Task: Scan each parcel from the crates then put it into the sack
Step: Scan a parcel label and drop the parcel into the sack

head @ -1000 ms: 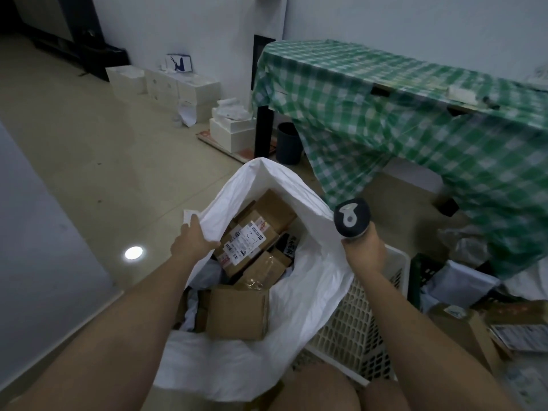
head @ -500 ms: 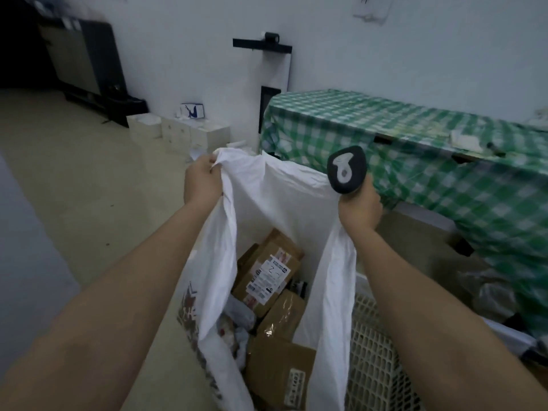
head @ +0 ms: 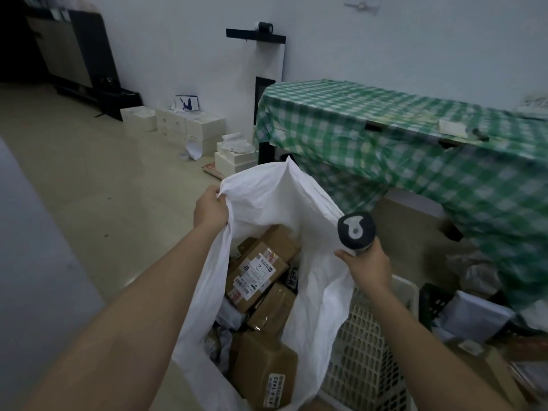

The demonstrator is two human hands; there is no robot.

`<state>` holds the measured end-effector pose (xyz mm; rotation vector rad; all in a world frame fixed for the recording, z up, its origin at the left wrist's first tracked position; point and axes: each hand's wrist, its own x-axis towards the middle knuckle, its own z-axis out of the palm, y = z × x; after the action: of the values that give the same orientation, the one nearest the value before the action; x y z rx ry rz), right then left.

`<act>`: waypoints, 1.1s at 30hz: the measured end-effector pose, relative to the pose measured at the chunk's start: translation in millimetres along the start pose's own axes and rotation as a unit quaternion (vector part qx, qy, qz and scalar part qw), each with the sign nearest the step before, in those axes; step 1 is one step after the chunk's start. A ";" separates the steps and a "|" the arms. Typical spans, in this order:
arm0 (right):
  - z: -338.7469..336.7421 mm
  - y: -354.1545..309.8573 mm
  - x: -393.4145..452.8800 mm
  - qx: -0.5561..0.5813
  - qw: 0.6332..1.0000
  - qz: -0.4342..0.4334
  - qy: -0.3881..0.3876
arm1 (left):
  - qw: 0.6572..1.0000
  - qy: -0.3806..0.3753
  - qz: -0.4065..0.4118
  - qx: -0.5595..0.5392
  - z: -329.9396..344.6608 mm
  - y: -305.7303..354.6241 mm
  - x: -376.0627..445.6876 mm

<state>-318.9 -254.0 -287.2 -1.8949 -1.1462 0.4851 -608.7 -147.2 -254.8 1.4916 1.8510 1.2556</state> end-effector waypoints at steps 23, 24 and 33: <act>-17.7 69.8 -75.9 0.001 0.999 -0.038 0.023 | 0.988 -0.087 0.103 0.075 -4.1 -24.3 -108.5; -22.6 72.5 -77.9 0.001 0.999 -0.037 0.023 | 0.988 -0.090 0.115 0.042 -2.7 -21.9 -111.7; -61.2 84.3 -89.2 0.023 0.999 -0.029 -0.014 | 0.983 -0.041 0.159 0.083 7.2 -13.9 -130.6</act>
<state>-277.7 -377.6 -330.0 -1.8149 -1.1949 0.5046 -569.1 -266.0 -295.1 1.9615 1.7489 1.1770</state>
